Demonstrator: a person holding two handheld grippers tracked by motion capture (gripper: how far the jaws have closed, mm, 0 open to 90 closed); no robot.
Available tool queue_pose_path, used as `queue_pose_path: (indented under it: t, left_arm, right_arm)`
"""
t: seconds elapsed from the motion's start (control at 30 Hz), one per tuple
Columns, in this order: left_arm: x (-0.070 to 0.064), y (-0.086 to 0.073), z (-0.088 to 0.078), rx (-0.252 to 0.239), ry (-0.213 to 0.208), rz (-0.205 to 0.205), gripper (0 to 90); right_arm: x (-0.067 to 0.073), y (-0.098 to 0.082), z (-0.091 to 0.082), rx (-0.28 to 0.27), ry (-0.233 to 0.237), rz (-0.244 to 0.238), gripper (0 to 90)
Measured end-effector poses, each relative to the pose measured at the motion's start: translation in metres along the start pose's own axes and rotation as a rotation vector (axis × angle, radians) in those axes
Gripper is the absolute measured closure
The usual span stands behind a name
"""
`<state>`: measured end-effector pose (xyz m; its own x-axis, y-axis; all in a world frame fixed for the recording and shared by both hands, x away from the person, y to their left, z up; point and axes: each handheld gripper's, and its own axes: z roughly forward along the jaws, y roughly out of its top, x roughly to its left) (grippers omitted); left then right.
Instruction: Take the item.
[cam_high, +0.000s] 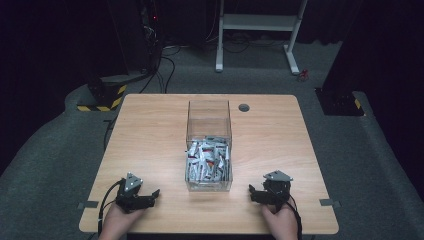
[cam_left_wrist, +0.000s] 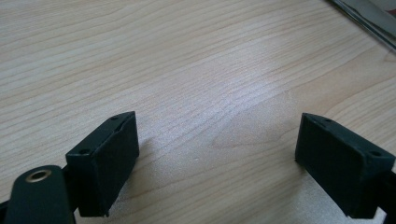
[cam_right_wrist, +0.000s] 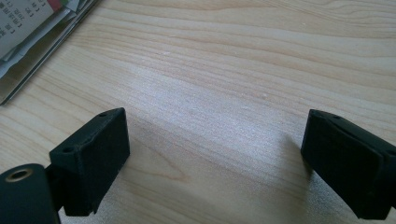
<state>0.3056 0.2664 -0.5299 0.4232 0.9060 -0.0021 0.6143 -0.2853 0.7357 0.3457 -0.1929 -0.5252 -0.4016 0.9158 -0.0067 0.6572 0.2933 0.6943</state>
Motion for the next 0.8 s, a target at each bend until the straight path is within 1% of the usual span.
queue_pose_path:
  t: [0.47, 0.6, 0.77, 0.8]
  left_arm:
    - [0.0004, 0.0007, 0.0003, 0.003, 0.011, -0.006, 13.8]
    - [0.0008, 0.0003, -0.0001, 0.002, 0.020, -0.018, 13.8]
    - [0.0022, 0.0010, -0.0010, 0.010, 0.015, -0.021, 14.2]
    - [0.0019, 0.0014, -0.0010, 0.015, 0.018, -0.016, 14.2]
  right_arm:
    - [-0.0005, -0.0004, -0.0003, 0.000, 0.009, -0.011, 7.7]
    - [-0.0010, -0.0003, -0.0003, 0.000, 0.012, -0.015, 7.7]
    - [-0.0011, 0.0000, -0.0002, 0.001, 0.015, -0.019, 7.7]
    - [-0.0010, 0.0000, -0.0002, 0.001, 0.014, -0.019, 7.7]
